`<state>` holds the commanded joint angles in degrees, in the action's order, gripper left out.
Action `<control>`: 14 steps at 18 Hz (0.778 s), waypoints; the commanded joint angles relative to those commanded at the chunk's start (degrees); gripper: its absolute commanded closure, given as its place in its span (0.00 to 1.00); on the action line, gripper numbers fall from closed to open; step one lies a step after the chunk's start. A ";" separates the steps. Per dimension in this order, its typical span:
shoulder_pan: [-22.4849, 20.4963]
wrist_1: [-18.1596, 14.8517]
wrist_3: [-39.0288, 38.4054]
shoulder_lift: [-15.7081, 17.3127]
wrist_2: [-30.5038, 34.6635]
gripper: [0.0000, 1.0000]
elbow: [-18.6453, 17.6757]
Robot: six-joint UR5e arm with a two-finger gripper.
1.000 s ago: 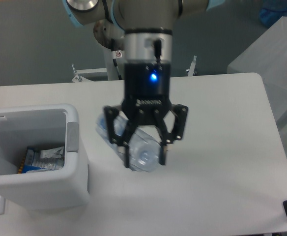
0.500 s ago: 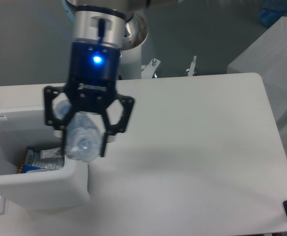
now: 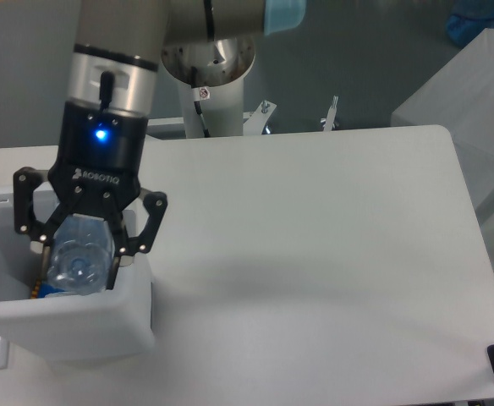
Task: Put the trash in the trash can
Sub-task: 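Lower the bottle into the bin and open the gripper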
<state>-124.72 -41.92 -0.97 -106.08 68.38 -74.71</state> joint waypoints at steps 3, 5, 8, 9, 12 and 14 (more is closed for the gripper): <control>0.09 0.00 0.00 -0.53 0.00 0.40 0.00; 0.09 0.00 -0.09 -1.05 0.00 0.39 0.00; 0.18 0.00 -0.09 -1.67 0.09 0.36 0.00; 0.26 0.00 -0.09 -1.76 0.09 0.36 -0.17; 0.79 0.00 0.09 -1.85 0.09 0.36 -0.79; 0.88 0.00 0.35 -1.85 0.17 0.33 -1.23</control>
<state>-123.84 -41.92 -0.62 -107.93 68.55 -75.93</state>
